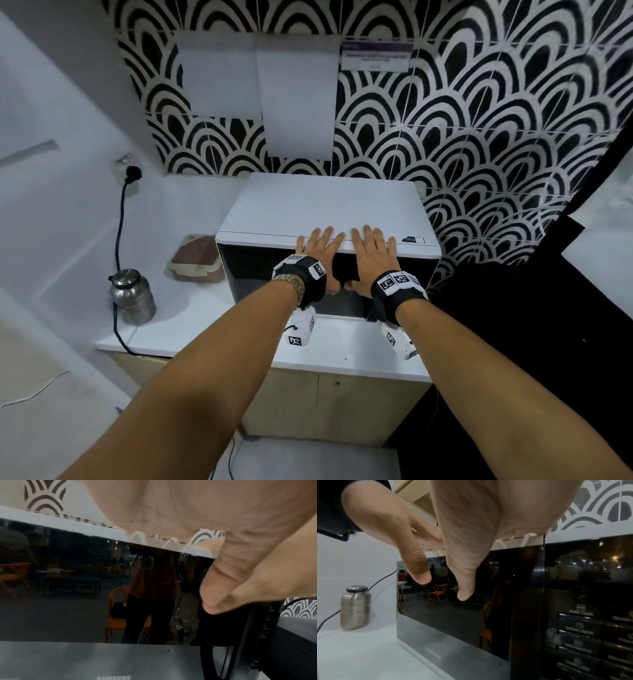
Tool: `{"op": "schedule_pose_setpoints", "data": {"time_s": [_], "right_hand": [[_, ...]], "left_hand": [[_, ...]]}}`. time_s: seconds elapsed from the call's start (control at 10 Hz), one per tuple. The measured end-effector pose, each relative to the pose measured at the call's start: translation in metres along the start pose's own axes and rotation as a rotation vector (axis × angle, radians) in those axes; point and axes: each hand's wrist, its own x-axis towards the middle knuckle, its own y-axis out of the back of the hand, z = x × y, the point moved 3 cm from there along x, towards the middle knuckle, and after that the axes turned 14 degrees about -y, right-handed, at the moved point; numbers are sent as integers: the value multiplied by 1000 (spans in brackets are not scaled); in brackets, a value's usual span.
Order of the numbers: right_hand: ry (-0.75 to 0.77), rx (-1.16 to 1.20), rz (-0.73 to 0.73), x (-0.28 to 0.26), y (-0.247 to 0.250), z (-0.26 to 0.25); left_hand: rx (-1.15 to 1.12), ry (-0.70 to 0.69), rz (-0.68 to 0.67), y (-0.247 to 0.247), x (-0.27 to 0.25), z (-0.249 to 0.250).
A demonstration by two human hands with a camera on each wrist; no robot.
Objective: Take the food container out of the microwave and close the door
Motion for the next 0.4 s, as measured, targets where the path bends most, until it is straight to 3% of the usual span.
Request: {"op": "schedule_pose_setpoints", "data": {"time_s": [0.2, 0.3, 0.4], "right_hand": [[-14, 51, -205, 2, 34, 1], [-23, 99, -253, 7, 60, 0], [-41, 107, -176, 18, 84, 2]], "left_hand": [[-4, 2, -119, 36, -11, -12], [64, 24, -73, 57, -15, -24], [137, 57, -43, 81, -20, -35]]}}
